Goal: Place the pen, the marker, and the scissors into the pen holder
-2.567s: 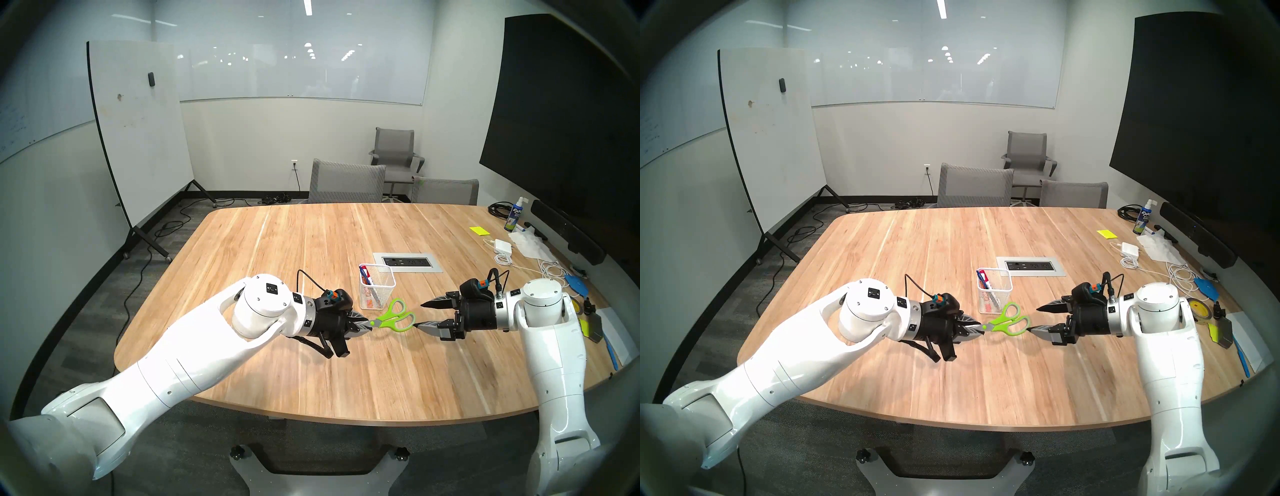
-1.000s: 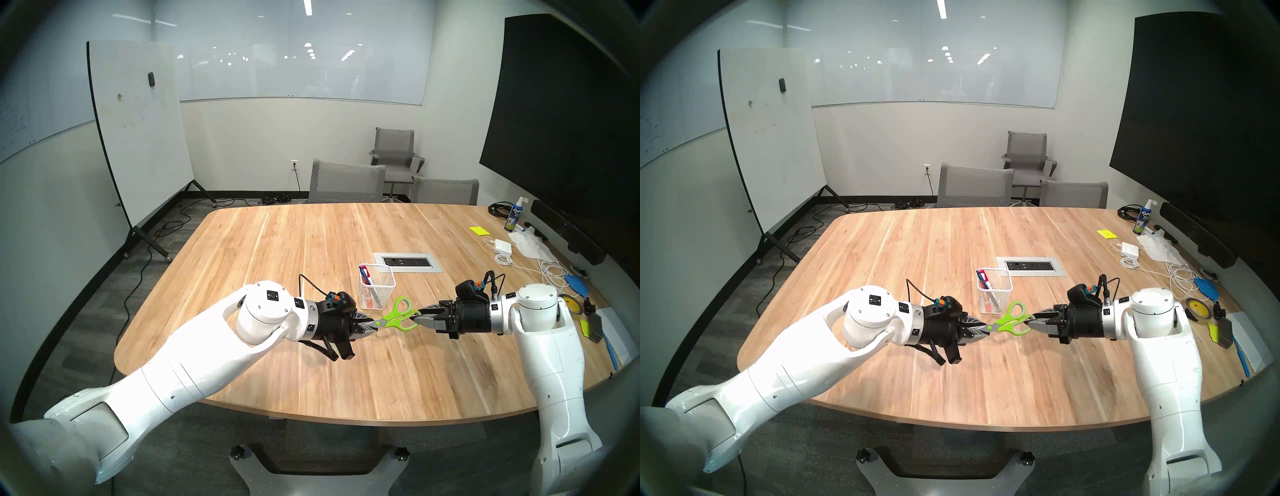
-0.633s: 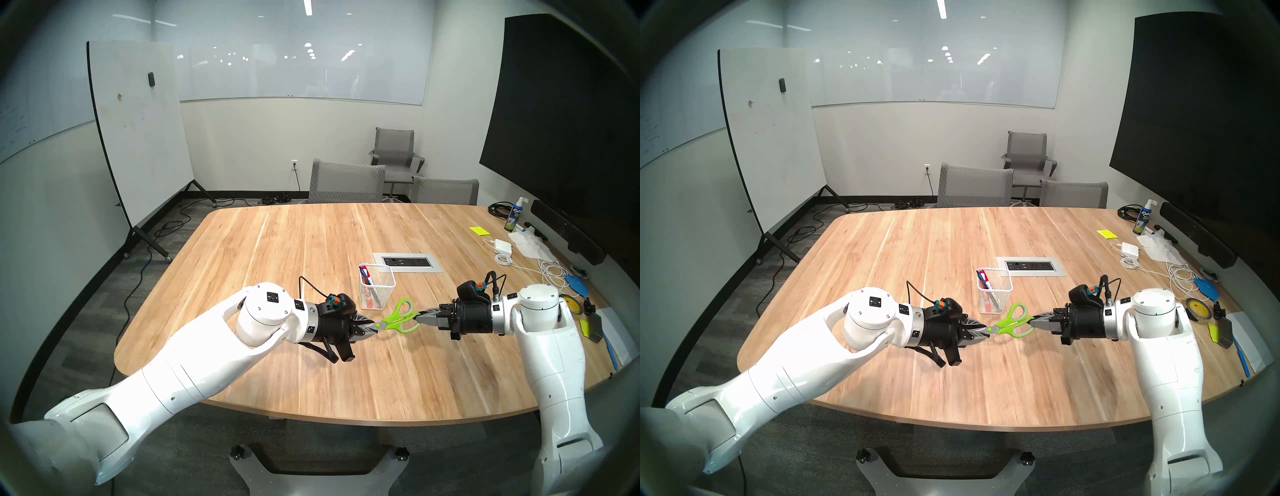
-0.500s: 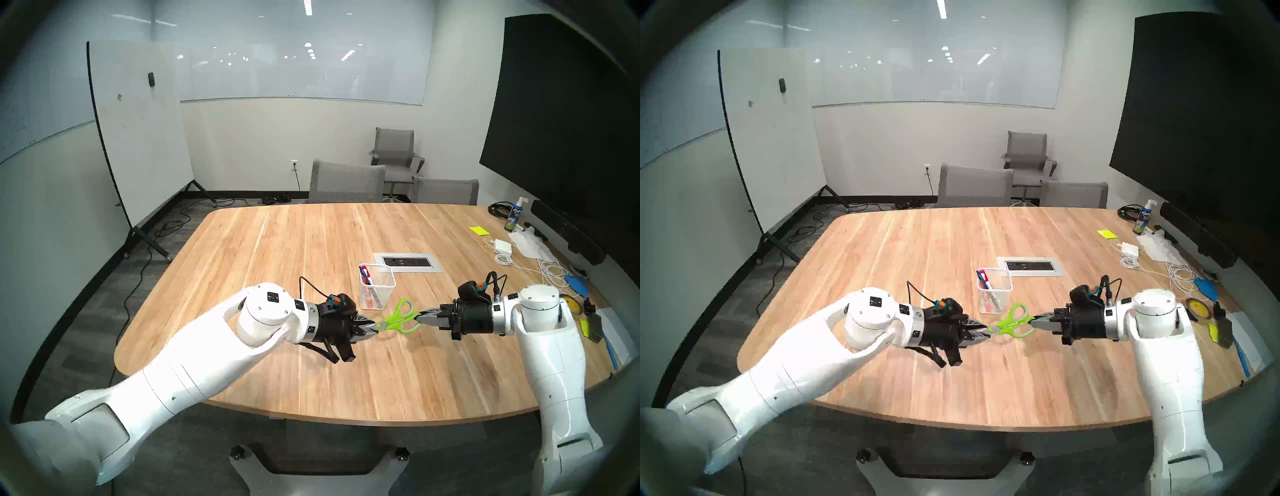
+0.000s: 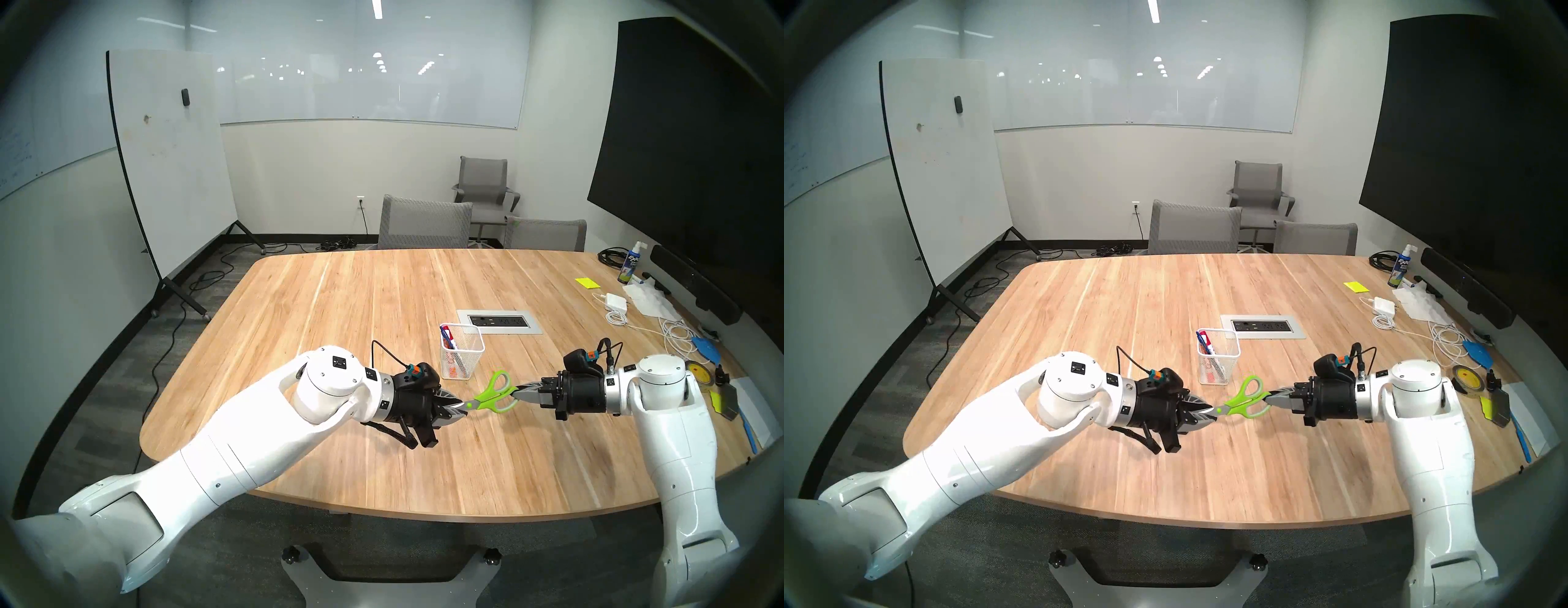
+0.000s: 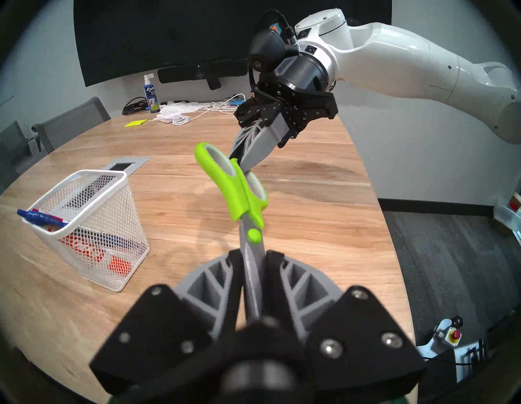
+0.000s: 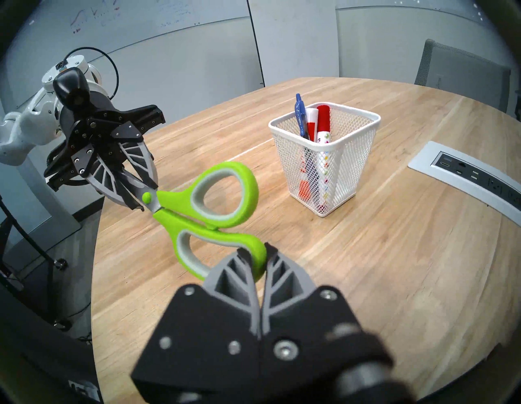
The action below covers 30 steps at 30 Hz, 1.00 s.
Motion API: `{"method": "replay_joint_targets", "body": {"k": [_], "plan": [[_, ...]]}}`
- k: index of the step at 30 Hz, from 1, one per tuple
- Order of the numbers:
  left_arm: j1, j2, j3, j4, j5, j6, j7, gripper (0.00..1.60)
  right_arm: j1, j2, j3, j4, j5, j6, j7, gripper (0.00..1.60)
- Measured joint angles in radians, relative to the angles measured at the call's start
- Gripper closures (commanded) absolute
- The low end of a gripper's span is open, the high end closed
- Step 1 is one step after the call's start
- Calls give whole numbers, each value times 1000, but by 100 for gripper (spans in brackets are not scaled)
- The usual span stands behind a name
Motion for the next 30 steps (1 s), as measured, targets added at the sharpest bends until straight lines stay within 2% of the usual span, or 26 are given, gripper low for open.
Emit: {"method": "replay_joint_targets", "body": {"k": [1, 3, 5, 8, 11, 13, 16, 24, 30], "plan": [[0, 0, 0, 1, 0, 2, -2, 45, 0, 1, 2, 0, 0, -1, -2, 160], [-1, -1, 1, 2, 0, 6, -4, 29, 1, 3, 6, 1, -1, -2, -6, 160], [-1, -2, 1, 2, 0, 9, -5, 21, 3, 4, 8, 4, -2, -3, -8, 160], [-1, -2, 0, 2, 0, 11, -5, 24, 5, 6, 11, 10, -3, -7, -12, 160], [-1, -1, -1, 1, 0, 11, -4, 21, 7, 7, 12, 15, -4, -10, -15, 160], [2, 0, -3, -4, 0, 11, 2, 13, 8, 8, 13, 18, -4, -13, -18, 160], [7, 6, -5, -15, 0, 11, 10, 13, 9, 8, 14, 19, -6, -19, -22, 160], [56, 53, -24, -74, -10, 20, 40, 1, 9, 10, 24, 11, -16, -59, -48, 160], [95, 86, -36, -117, -21, 22, 61, 0, 9, 9, 32, -8, -24, -90, -74, 160]]}}
